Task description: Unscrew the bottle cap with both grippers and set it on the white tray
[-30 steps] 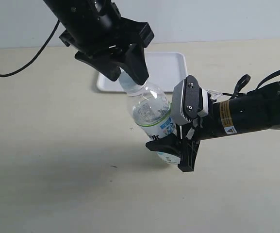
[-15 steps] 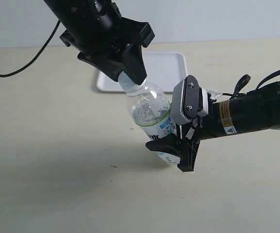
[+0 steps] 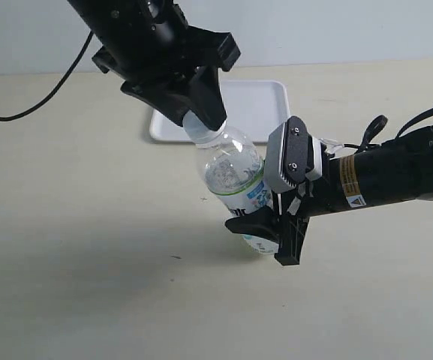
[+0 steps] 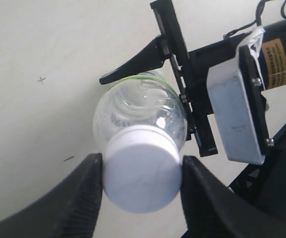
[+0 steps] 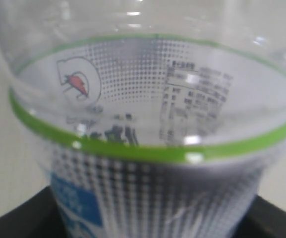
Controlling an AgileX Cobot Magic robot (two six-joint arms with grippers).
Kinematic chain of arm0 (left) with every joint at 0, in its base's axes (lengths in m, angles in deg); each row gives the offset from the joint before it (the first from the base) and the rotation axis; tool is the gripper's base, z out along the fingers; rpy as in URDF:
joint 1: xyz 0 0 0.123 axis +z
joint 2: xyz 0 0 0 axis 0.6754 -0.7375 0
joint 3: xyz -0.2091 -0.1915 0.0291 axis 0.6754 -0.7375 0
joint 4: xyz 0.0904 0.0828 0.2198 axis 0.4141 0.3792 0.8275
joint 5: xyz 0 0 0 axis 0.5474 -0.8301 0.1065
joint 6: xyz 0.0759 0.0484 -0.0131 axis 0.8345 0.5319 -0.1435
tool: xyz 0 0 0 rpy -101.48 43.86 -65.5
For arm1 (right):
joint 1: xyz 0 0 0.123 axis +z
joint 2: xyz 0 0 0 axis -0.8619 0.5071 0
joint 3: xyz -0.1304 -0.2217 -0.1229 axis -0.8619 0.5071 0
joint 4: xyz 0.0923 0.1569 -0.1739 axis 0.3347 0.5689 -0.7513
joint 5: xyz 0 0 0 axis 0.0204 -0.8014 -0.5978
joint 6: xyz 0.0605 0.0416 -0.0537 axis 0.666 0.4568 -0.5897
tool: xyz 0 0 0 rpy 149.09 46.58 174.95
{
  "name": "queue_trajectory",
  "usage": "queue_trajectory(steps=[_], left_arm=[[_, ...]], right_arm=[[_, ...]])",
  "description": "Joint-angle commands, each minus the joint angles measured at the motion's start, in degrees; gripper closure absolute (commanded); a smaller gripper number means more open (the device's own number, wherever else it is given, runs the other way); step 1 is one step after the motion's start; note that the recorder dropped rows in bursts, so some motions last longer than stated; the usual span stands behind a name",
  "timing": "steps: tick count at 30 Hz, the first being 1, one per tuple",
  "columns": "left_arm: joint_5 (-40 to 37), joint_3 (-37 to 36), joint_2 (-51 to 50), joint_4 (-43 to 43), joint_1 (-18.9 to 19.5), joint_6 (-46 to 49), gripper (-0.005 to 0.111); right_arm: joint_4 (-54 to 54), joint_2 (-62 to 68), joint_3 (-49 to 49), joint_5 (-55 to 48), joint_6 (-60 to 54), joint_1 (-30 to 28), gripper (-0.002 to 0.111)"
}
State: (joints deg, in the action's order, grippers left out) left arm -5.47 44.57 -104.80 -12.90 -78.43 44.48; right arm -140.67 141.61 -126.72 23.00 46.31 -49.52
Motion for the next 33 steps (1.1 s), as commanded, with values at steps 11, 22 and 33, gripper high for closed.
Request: queue_trajectory(steps=[11,22,33], left_arm=[[0.1,0.0,0.2,0.3,0.0,-20.8,0.107],[0.1,0.0,0.2,-1.2,0.0,-30.4,0.106],[0.1,0.0,0.2,-1.3,0.0,-11.3,0.016]], right_arm=[[0.4,-0.3,0.0,2.0,-0.3,0.0,0.108],[0.4,-0.3,0.0,2.0,-0.3,0.0,0.108],[-0.1,-0.3,0.0,2.0,0.2,0.0,0.108]])
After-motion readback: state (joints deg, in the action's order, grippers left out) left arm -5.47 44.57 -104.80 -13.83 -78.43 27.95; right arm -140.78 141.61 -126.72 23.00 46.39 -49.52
